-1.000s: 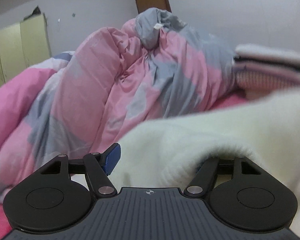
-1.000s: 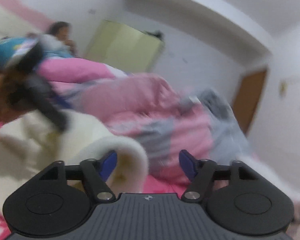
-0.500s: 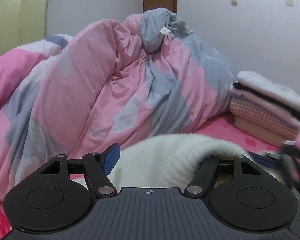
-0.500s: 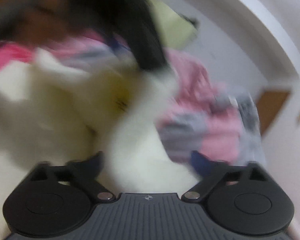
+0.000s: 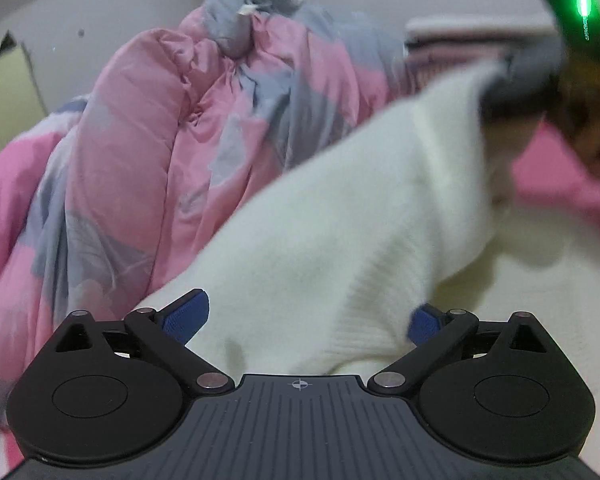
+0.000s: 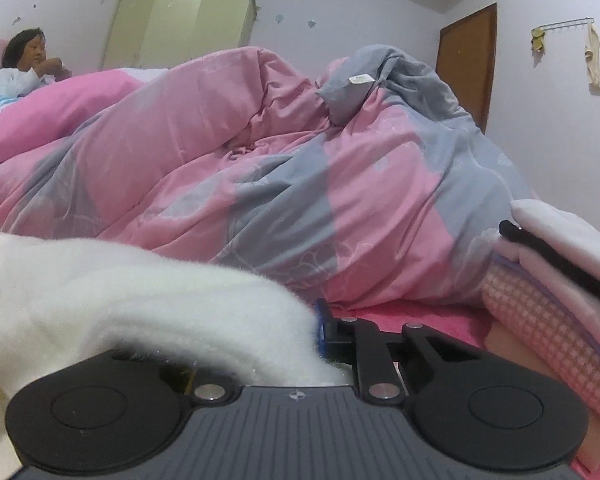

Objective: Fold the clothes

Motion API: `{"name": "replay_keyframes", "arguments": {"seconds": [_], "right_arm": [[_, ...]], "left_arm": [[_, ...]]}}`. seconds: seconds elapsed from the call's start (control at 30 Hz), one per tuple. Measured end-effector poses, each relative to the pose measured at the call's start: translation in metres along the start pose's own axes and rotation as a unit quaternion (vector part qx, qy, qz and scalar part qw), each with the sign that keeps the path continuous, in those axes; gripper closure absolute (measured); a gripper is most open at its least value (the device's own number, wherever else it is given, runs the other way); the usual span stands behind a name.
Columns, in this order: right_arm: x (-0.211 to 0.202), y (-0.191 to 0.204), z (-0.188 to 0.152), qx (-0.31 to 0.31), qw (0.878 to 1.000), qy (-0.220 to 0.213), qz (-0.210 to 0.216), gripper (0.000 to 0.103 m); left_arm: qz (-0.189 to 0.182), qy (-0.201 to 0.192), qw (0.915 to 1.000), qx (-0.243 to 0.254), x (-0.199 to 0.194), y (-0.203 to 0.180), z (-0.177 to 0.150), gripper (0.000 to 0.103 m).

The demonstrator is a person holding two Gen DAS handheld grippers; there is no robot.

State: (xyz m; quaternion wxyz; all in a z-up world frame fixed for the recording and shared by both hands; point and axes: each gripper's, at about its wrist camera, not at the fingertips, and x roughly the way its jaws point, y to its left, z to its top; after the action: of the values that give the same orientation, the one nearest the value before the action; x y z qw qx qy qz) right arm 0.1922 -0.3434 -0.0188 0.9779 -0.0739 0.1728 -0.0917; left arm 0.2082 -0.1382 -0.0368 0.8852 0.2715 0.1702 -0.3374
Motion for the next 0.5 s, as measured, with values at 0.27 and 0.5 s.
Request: {"name": "replay_keyframes", "arguments": {"seconds": [0.27,0.5], "right_arm": [[-0.027,0.006,0.027,-0.003,0.998,-0.057,0.010,0.092],[-0.095,0.029,0.083,-0.048,0.989,-0.134,0.044,0.093]], "left_arm": [[0.038,0.014,0.9984,0.039,0.010,-0.023,0.003,0.017],[0.032,-0.043,0.9984,-0.015,-0.063,-0.028,-0.017,0.004]]}}
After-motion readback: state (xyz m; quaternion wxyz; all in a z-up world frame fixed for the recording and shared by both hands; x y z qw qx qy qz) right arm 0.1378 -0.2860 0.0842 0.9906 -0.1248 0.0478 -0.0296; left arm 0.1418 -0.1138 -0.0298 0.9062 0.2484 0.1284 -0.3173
